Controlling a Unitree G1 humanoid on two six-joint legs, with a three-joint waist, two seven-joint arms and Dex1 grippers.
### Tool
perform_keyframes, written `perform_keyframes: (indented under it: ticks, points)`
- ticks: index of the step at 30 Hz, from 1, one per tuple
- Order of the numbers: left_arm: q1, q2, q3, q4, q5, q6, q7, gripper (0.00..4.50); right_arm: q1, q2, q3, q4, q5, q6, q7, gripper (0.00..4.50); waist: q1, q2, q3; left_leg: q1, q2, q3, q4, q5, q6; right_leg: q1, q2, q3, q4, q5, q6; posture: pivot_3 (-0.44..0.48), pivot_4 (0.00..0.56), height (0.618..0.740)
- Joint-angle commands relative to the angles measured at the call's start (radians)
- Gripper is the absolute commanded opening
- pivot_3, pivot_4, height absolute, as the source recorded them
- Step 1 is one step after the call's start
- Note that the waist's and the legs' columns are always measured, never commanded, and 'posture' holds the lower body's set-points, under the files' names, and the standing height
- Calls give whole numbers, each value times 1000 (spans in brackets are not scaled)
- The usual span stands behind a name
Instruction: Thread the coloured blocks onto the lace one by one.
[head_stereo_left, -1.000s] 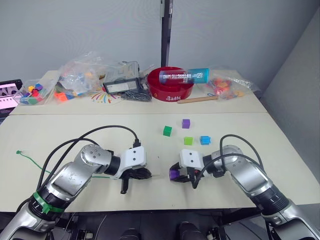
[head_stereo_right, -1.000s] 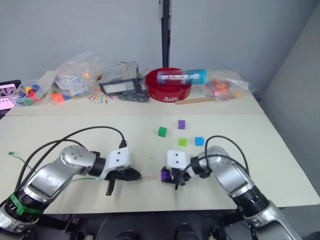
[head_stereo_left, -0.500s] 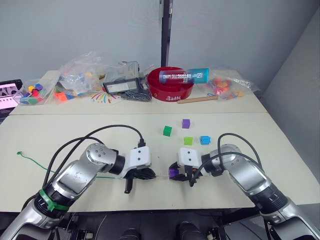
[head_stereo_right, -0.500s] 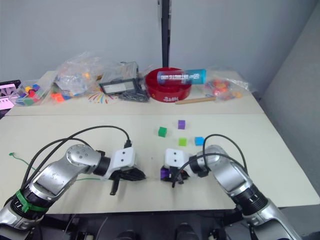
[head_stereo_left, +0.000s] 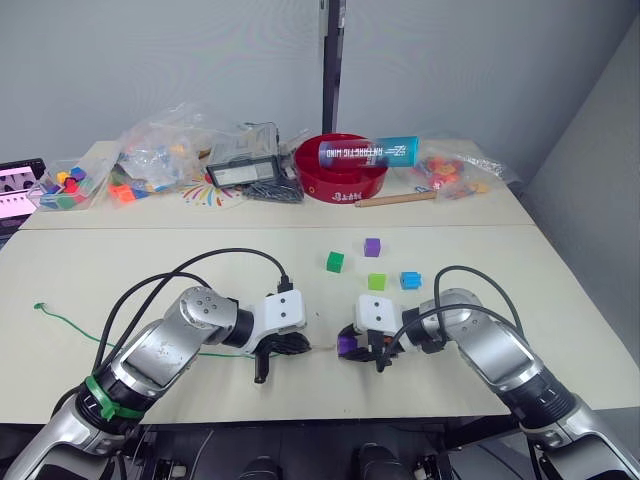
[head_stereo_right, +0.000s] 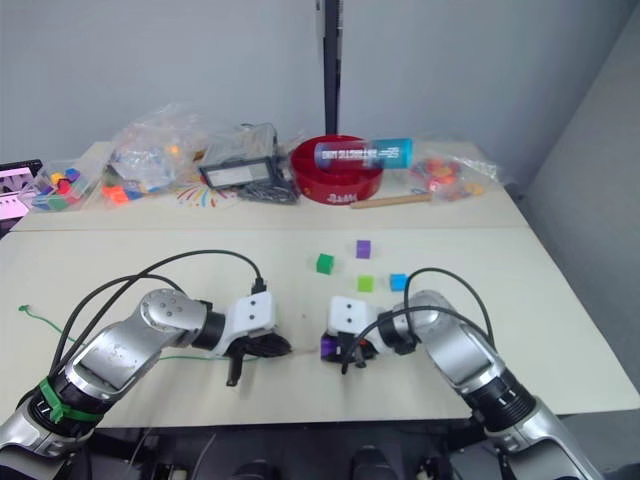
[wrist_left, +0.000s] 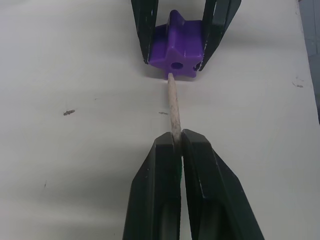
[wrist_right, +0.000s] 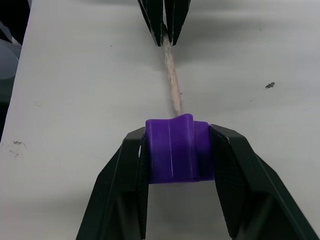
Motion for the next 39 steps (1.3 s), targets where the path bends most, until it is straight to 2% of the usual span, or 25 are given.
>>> perform_keyframes:
  ticks: [1,22,31,39]
  points:
    - [-6,-4,-4,-14,9,-29,-2,0,3,-1,12,-1,-14,35,-19,1274,0,0,0,0,0,0,0,0,0,0,0,0,0,0,0,0,150,731]
    - [-53,-54,-28,29,57,-38,11,0,11,29,17,-92,14,224,-80,1274,-2,0,0,0,0,0,0,0,0,0,0,0,0,0,0,0,150,731]
    - [-64,-106,-40,65,61,-57,15,0,-3,54,22,-140,35,344,-137,1274,0,0,0,0,0,0,0,0,0,0,0,0,0,0,0,0,150,731]
    - [-52,-204,-33,152,23,-137,-15,0,-22,98,27,-162,41,413,-179,1274,3,-1,-1,0,0,-1,2,0,0,1,0,0,0,0,0,0,150,731]
